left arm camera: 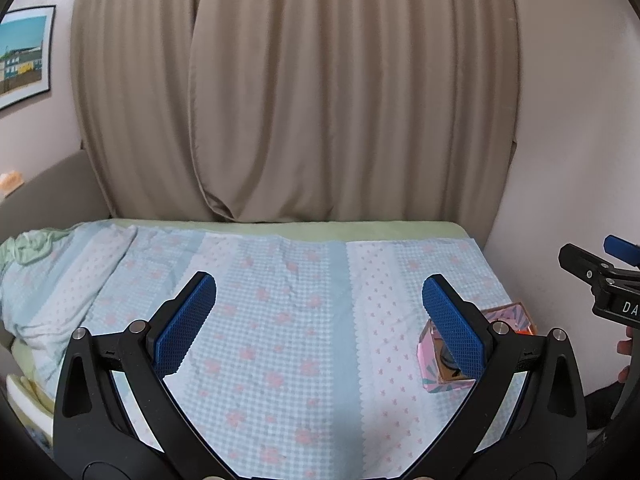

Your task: Organize soft objects

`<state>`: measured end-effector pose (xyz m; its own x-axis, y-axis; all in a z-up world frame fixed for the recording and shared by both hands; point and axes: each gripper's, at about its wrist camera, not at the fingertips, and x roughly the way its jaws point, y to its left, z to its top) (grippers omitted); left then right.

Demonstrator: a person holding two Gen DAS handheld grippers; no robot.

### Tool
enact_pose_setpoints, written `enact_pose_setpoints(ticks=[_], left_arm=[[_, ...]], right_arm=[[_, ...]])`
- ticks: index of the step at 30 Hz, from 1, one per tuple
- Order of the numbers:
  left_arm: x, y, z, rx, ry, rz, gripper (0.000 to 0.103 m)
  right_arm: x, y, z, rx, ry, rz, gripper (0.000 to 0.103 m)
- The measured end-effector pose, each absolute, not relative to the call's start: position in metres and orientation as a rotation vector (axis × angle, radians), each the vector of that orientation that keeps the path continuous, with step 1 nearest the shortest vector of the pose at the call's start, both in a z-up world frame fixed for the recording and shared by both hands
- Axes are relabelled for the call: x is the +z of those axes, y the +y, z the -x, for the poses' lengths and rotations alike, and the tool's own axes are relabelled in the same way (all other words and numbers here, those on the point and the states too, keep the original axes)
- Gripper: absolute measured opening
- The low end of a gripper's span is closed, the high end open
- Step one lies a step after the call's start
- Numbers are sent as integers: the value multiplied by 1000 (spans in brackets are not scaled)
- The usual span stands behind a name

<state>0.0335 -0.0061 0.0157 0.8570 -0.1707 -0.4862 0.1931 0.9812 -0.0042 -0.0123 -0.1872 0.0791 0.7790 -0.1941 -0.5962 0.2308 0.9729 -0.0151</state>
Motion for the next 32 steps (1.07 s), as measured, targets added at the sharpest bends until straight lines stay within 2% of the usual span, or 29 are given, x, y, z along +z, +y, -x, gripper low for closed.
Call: enact_pose_setpoints(ticks=[32], left_arm=[[-8, -38, -75, -228, 526, -61, 103]], right_arm=[[63, -205, -22, -237, 701, -63, 103]])
